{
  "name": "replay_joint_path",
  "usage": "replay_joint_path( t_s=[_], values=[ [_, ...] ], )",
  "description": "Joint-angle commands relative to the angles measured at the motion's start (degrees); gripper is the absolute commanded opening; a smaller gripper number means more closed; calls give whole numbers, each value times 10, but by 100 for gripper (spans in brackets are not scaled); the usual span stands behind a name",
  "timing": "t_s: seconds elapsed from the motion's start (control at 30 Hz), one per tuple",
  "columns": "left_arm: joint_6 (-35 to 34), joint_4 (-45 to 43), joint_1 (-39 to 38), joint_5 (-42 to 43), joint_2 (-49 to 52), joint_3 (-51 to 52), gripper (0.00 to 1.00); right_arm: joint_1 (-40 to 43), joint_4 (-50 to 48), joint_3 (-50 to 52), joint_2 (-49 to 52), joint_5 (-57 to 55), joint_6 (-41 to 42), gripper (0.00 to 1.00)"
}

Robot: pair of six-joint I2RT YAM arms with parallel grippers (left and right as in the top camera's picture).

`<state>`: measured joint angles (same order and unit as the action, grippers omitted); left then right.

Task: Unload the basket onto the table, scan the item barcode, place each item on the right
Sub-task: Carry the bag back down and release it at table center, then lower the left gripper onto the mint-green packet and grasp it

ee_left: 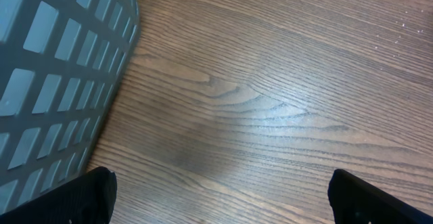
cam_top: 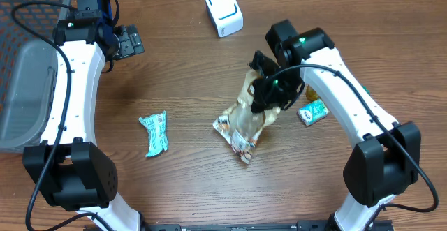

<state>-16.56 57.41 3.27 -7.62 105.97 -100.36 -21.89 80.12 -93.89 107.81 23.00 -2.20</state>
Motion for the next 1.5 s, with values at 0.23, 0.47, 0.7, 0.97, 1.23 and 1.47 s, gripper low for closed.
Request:
replay_joint_path(
  t_s=[0.23, 0.47, 0.7, 0.97, 1.23, 1.47],
  values=[
    [-2, 0, 0, -7, -7, -11, 99, -1, -76, 91, -3, -109, 7, 5],
    [-2, 0, 0, -7, -7, -11, 100, -1, -105, 91, -3, -181, 45, 56],
    [-2, 0, 0, -7, -7, -11, 99, -3, -121, 36, -4, -218, 137, 81],
    [-2, 0, 0, -7, -7, -11, 99, -31, -156, 9, -4, -33, 160, 88],
    [-2, 0, 0, -7, -7, -11, 99, -97, -272, 65, -4, 66, 234, 100],
    [-4, -4, 0, 2, -7, -11, 100, -170, -451, 141, -3, 49, 318, 97]
  ],
)
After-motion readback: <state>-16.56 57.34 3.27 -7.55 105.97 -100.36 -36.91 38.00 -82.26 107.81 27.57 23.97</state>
